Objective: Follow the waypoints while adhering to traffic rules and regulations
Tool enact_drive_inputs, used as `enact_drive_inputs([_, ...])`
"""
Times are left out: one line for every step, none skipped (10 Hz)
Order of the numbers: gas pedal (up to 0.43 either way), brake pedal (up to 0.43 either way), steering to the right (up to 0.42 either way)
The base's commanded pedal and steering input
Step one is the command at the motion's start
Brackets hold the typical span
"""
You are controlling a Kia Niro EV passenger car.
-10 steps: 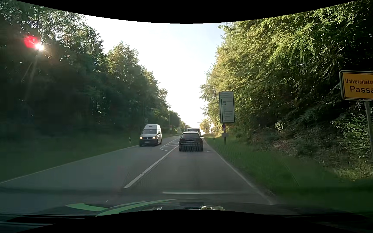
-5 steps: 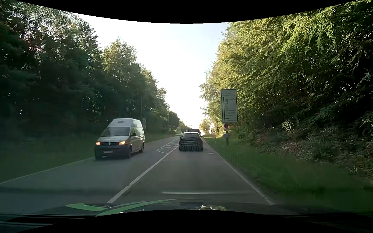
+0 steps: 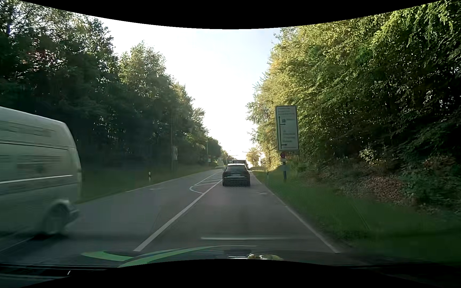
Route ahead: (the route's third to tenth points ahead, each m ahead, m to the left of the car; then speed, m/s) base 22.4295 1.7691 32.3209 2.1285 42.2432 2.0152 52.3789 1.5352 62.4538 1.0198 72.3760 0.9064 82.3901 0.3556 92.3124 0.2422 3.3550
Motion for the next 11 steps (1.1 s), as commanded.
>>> enact_drive_inputs([0.0,0.0,0.003])
enact_drive_inputs([0.0,0.0,0.004])
enact_drive_inputs([0.0,0.0,0.005])
enact_drive_inputs([0.0,0.0,0.005])
enact_drive_inputs([0.0,0.0,0.005])
enact_drive_inputs([0.0,0.0,0.005])
enact_drive_inputs([0.0,0.0,0.005])
enact_drive_inputs([0.0,0.0,0.005])
enact_drive_inputs([0.0,0.0,0.005])
enact_drive_inputs([0.0,0.0,0.005])
enact_drive_inputs([0.0,0.0,0.005])
